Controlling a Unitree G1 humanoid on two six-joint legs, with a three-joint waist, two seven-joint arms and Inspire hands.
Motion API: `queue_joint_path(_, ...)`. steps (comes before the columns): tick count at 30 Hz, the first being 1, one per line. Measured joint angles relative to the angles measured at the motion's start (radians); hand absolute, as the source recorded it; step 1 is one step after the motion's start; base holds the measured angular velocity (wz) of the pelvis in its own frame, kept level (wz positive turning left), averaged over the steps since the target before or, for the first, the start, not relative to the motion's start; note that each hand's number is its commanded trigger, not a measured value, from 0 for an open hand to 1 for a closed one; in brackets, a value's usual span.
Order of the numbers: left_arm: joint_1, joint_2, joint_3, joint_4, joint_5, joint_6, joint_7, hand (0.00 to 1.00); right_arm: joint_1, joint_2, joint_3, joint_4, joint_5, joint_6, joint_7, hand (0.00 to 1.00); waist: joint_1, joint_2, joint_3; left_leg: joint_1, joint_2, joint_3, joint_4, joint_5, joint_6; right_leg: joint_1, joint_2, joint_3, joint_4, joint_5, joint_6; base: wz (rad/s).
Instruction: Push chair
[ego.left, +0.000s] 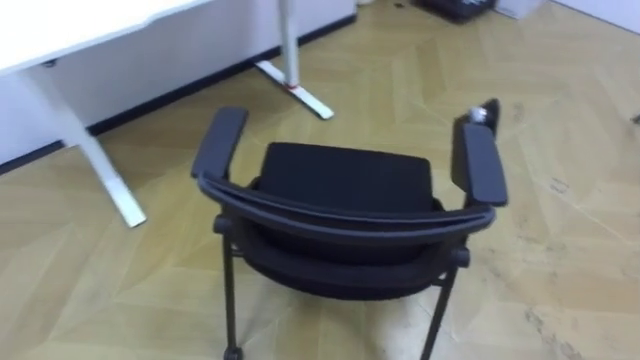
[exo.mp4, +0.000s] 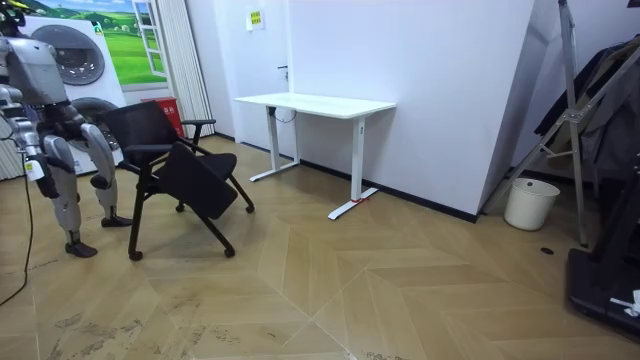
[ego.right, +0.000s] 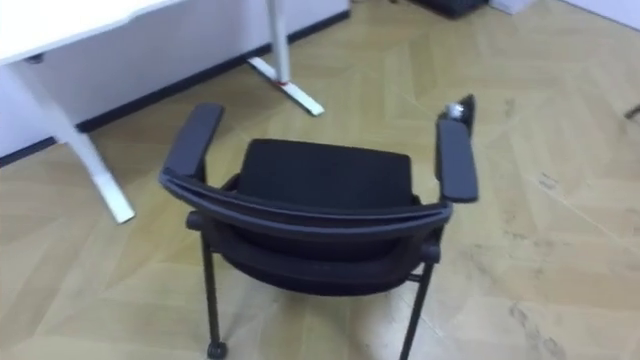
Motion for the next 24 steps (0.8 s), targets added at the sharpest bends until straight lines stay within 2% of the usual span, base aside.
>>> queue_joint_path(5,0.036,-0.006,0.002,-0.062,0.039,0.019,0.035,0.00,-0.036,-0.006,-0.001,0.000,-0.024,0.000,0.000,0.00,0.008,-0.002,-0.0022,-0.049,-0.010,-0.046,0.038,0.000,0.001,-0.002,0.003,-0.026,0.000,-0.010,-0.003,0.38)
queue_joint_path(7,0.054,-0.007,0.025,-0.189,0.117,0.019,0.070,0.00,-0.040,-0.009,-0.002,0.000,-0.038,-0.026,-0.001,0.00,0.019,-0.002,-0.0044,-0.063,-0.014,-0.069,0.047,0.001,-0.001,-0.003,0.008,-0.029,0.000,-0.015,-0.007,0.28)
queue_joint_path(8,0.063,-0.006,0.027,-0.231,0.120,0.015,0.082,0.00,-0.040,-0.012,-0.001,-0.001,-0.039,-0.031,-0.001,0.00,0.024,-0.001,-0.0048,-0.065,-0.015,-0.073,0.047,0.002,-0.002,-0.004,0.008,-0.033,0.001,-0.015,-0.007,0.19)
queue_joint_path(12,0.072,0.001,0.063,-0.463,0.110,-0.053,0.178,0.00,-0.037,-0.034,-0.006,0.001,-0.043,-0.071,-0.006,0.00,0.037,0.005,-0.0094,-0.075,-0.026,-0.102,0.048,0.004,-0.003,-0.001,0.006,-0.056,-0.002,-0.017,-0.006,0.16)
queue_joint_path(14,0.065,0.004,0.124,-0.574,0.087,-0.063,0.219,0.00,-0.024,-0.037,-0.036,0.001,-0.044,-0.087,-0.015,0.00,0.060,0.009,-0.0107,-0.070,-0.027,-0.104,0.054,0.004,-0.003,-0.001,0.005,-0.051,-0.002,-0.017,-0.005,0.05)
queue_joint_path(16,0.054,0.027,0.167,-0.659,0.058,-0.107,0.308,0.00,-0.016,-0.051,-0.036,-0.002,-0.043,-0.089,-0.031,0.00,0.084,0.020,-0.0113,-0.062,-0.026,-0.097,0.042,0.004,-0.003,-0.003,0.004,-0.044,-0.002,-0.017,-0.005,-0.09)
queue_joint_path(20,0.036,0.060,0.232,-0.774,0.033,-0.116,0.435,0.00,-0.015,-0.062,-0.059,-0.015,-0.043,-0.088,-0.043,0.00,0.096,0.041,-0.0126,-0.054,-0.027,-0.099,0.034,0.004,-0.003,0.001,0.003,-0.045,-0.001,-0.017,-0.005,-0.01)
queue_joint_path(22,0.033,0.063,0.272,-0.840,0.100,-0.126,0.510,0.00,-0.016,-0.064,-0.068,-0.038,-0.078,-0.092,-0.044,0.00,0.095,0.056,-0.0106,-0.045,-0.027,-0.093,0.023,0.005,-0.002,0.001,0.001,-0.036,-0.002,-0.017,-0.004,-0.08)
queue_joint_path(24,0.031,0.065,0.282,-0.899,0.166,-0.132,0.559,0.00,-0.022,-0.066,-0.066,-0.038,-0.090,-0.098,-0.041,0.00,0.094,0.063,-0.0079,-0.046,-0.027,-0.090,0.023,0.005,-0.002,0.000,0.001,-0.032,-0.002,-0.017,-0.004,-0.03)
